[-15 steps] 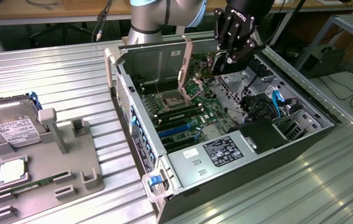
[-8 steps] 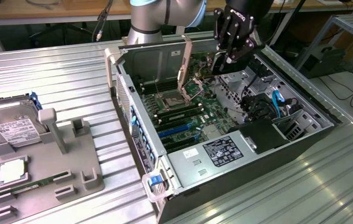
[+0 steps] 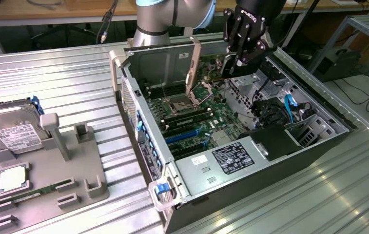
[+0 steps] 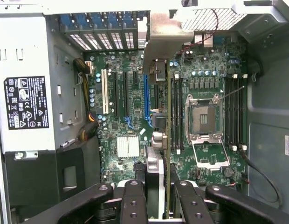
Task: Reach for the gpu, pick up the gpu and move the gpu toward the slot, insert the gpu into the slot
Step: 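Insert the gpu into the slot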
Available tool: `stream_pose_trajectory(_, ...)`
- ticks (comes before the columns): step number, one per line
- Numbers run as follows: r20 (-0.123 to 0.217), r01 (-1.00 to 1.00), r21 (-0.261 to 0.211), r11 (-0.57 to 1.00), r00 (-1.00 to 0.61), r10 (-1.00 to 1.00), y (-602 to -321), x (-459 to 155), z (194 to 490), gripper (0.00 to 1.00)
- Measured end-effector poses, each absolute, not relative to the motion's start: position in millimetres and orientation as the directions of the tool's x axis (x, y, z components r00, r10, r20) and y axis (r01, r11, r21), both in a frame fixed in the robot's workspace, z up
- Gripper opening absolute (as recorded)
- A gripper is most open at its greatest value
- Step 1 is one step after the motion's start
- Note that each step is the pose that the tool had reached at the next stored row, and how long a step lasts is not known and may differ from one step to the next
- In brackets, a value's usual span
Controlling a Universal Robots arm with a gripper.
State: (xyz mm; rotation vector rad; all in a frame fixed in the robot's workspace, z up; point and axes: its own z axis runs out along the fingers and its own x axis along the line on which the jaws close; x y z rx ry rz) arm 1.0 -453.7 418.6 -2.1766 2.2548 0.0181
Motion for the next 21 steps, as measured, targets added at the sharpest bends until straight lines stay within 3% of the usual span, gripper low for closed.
stream_pose_trajectory(21,-0.016,-1.000,0.003,-0.019,0.019,-1.000,-451,-5,406,0.28)
